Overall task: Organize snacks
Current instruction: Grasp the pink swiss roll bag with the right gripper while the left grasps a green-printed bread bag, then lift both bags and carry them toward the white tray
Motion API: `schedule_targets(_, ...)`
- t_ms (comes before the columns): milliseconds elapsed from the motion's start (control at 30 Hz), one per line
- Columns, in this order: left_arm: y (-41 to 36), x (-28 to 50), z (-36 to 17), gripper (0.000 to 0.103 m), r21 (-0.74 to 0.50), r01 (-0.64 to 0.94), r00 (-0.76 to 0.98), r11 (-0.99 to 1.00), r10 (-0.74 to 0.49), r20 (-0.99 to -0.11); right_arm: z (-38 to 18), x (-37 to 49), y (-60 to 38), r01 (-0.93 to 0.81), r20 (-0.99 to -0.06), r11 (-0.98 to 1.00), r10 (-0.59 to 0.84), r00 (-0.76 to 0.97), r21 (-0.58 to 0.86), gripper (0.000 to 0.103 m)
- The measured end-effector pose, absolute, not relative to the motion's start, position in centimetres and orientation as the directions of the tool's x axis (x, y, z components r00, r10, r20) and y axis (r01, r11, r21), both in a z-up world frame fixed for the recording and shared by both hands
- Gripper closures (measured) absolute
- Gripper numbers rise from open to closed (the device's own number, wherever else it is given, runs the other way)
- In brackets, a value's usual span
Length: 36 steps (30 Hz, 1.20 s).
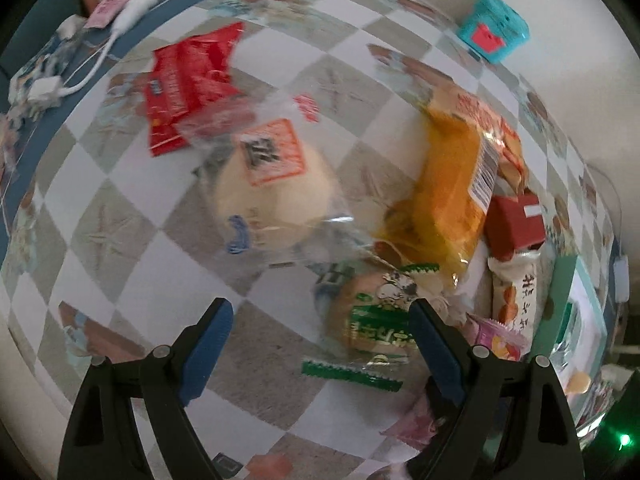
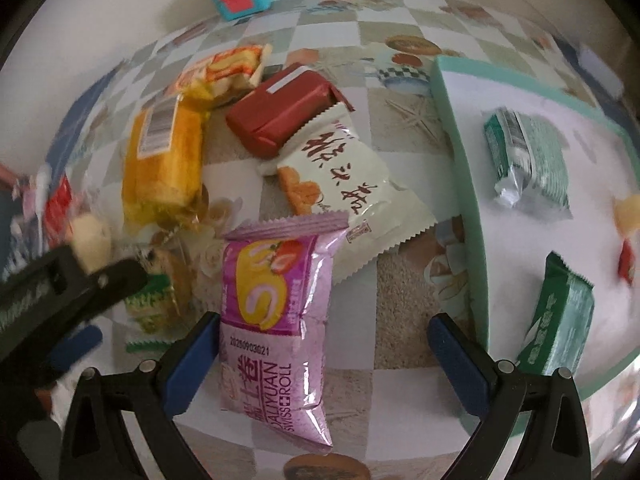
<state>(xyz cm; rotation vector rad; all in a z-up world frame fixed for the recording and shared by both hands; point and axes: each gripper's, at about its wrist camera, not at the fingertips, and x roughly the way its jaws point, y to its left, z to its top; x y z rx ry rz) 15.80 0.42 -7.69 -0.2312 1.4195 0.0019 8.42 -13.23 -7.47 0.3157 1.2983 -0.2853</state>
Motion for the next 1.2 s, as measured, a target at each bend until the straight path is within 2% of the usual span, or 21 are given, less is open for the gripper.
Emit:
schedule_targets(267, -3.3, 15.8, -8.2, 0.013, -0.157, -0.039, 0.133, 0.987, -0.151, -0.98, -7.7, 7.1, -12.6, 0.327, -0.966, 0.943, -0.036, 0.257, 0.052, 0.003)
schedule_targets(333, -3.9, 15.8, -8.2, 0.013, -0.149, -0.025, 0.138, 0.989, -0.144, -0.98, -7.4, 6.7, -12.6, 0.32, -0.961, 0.946, -0.04, 0.273, 0.052, 0.01)
schedule_targets(400, -4.9, 16.0, -8.3, 0.013, -0.133, -0.017, 0.139, 0.991, -0.129, -0.982, -7.0, 6.4, -12.2, 0.299, -0.956, 0.953, -0.038, 0.291, 0.053, 0.022)
schedule_targets(467, -5.4, 16.2, -8.4, 0.013, -0.121, -0.014, 0.143, 0.993, -0.118, -0.983, -6.6, 6.3, -11.7, 0.279, -0.953, 0.958, -0.019, 0.304, 0.07, 0.03)
schedule_targets(600, -5.0, 16.1, -8.0, 0.018, -0.121, -0.018, 0.148, 0.992, -0.117, -0.982, -6.0, 6.2, -11.3, 0.26, -0.948, 0.961, 0.008, 0.318, 0.095, 0.055)
schedule_targets(733, -3.4, 15.3, -7.1, 0.043, -0.127, -0.015, 0.143, 0.992, -0.123, -0.982, -5.9, 6.0, -12.3, 0.283, -0.947, 0.952, 0.023, 0.32, 0.119, 0.058)
schedule_targets(800, -3.6, 15.0, -6.8, 0.051, -0.127, -0.011, 0.152, 0.992, -0.124, -0.981, -5.7, 5.8, -13.0, 0.299, -0.945, 0.946, 0.026, 0.325, 0.129, 0.058)
schedule_targets(1200, -2.6, 13.3, -2.3, 0.052, -0.169, 0.011, 0.237, 0.985, -0.167, -0.957, -1.7, 5.2, -16.5, 0.346, -0.902, 0.911, 0.062, 0.427, 0.226, 0.058)
